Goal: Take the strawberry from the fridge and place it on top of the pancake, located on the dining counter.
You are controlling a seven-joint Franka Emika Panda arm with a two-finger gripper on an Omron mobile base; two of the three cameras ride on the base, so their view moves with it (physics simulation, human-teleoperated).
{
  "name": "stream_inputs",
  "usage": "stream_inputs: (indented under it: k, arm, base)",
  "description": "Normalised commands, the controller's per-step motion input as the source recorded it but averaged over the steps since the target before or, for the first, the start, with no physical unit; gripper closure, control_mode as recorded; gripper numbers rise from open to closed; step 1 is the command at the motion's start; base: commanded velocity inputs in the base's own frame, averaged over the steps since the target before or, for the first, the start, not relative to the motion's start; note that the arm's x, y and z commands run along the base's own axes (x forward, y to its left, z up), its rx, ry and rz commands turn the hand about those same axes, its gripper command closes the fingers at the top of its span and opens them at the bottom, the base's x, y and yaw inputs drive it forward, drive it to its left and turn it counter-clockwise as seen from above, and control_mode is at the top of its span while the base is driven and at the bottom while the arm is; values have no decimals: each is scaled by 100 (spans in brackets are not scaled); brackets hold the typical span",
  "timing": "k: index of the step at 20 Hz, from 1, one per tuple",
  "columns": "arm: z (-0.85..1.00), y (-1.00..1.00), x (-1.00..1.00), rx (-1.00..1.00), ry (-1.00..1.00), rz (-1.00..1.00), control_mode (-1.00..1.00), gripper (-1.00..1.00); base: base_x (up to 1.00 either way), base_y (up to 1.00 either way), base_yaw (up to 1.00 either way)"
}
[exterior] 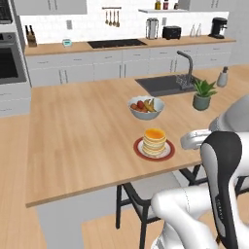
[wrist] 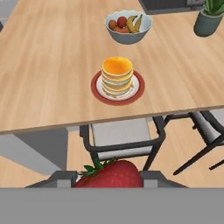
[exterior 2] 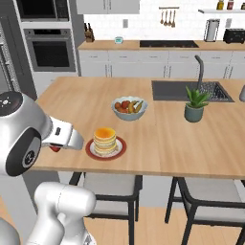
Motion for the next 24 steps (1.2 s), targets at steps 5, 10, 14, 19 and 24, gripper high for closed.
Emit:
stream_inputs:
  k: [5,10,14,19,24]
  arm:
    - [1,-8,60,2,3,9,-100,100]
    - [1,-6,95,-4,16,1,-100,100]
    - [-26,0,74,-7,18,0,-100,100]
    - [-48,0,64,-1,12,0,-100,100]
    - [-53,0,67,0,2,0,-100,100]
  base:
    - [40,-4,8]
    - [0,0,0]
    - [0,0,0]
    - [0,0,0]
    - [0,0,0]
